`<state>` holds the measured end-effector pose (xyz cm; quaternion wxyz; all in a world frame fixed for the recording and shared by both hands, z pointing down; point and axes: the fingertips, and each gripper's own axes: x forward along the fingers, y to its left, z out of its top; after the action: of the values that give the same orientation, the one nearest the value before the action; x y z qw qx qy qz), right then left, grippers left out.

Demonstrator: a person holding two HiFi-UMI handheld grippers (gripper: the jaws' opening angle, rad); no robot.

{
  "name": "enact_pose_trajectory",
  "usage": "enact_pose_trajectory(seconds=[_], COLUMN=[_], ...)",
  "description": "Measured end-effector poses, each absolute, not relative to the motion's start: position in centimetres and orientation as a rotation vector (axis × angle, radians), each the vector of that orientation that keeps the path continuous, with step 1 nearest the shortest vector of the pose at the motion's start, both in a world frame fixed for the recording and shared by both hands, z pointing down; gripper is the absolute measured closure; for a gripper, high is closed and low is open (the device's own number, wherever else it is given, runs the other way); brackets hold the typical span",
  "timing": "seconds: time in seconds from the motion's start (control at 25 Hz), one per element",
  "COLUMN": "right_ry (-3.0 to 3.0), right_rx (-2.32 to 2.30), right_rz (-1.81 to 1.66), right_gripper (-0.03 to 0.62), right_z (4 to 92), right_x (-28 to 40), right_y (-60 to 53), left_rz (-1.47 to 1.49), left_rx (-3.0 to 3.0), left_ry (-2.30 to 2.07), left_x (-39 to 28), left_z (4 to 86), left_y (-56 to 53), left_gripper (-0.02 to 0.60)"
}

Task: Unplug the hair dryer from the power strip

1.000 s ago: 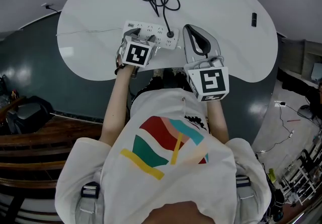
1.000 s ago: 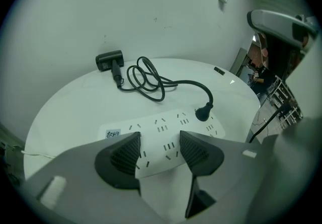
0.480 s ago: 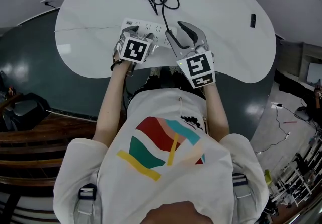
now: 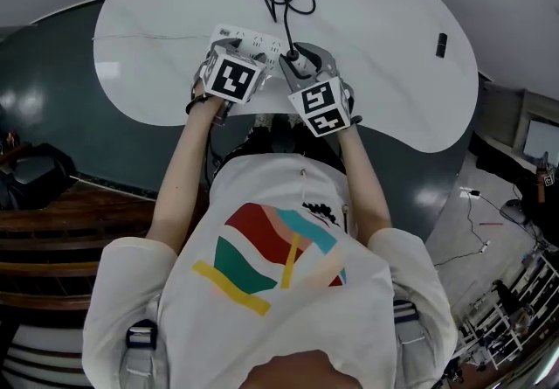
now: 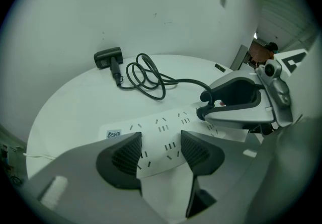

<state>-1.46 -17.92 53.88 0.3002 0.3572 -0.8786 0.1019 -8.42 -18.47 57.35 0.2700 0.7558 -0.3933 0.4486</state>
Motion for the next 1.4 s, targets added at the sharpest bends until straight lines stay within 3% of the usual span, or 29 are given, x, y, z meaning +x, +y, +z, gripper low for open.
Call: enact_pose_trajectory(seconds=[0.24,1.4], right_ry=[-2.329,-2.454], right_rx=[0.972,0.977], right_rz=[0.261,0.457], right_gripper=[0.523,0.549], right_z=[54.0,52.1], right_x=[-1.5,-1.4], right_y=[-18.0,-17.8], left_rz=[1.225,1.349], left_rx=[2.022,1.946], left_ry=[-1.048,-0.914], left_x=[-8.4,-8.1], left_z=[57.2,57.2], left_y=[-18.2,-18.2], left_gripper=[0.336,0.336])
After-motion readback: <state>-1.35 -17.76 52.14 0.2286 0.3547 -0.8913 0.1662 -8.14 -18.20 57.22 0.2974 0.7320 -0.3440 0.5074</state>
